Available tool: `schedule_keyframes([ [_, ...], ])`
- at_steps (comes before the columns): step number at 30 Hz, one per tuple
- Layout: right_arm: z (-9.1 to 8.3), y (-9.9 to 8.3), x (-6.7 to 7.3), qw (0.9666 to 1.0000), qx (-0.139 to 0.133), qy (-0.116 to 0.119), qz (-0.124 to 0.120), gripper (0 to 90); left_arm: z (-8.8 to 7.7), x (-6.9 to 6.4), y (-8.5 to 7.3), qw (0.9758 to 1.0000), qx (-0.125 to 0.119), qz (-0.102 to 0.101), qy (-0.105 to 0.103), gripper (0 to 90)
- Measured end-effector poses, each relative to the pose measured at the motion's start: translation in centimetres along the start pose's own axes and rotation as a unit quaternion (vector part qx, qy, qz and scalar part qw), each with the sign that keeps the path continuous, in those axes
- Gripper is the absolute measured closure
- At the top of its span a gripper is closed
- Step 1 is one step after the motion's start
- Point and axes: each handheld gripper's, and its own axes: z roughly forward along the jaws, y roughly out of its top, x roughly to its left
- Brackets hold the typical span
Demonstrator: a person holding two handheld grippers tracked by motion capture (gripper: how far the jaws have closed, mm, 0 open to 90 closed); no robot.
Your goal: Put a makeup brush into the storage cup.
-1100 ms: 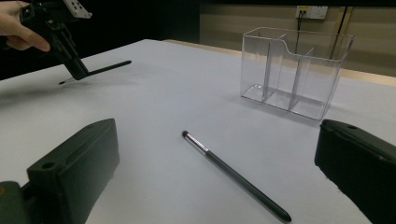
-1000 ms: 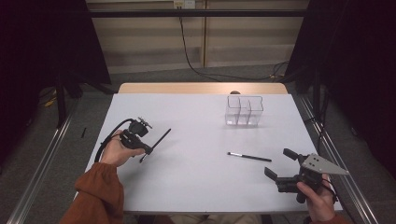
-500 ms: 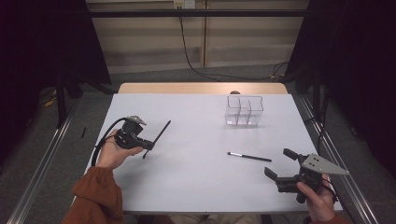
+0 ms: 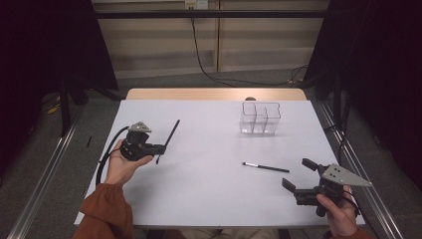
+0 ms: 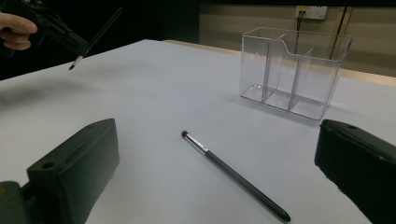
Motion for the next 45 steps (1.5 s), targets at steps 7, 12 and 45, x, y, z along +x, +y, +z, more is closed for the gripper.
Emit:
schedule_keyframes([
  [7, 0.0, 0.0, 0.0, 1.0000, 0.000, -0.001, -0.001, 0.0, -0.3, -0.7, -0.2, 0.9991, -0.039, 0.001, -0.017, 84.4],
  [12, 0.1, 0.0, -0.1, 1.0000, 0.001, 0.000, -0.002, 0.0, -0.7, -1.3, -0.3, 0.9980, -0.060, 0.004, -0.022, 84.4],
  [45, 0.0, 0.1, 0.1, 0.9999, -0.003, 0.009, -0.005, 0.0, -0.5, -5.6, 0.5, 0.9920, -0.079, 0.018, -0.097, 84.4],
])
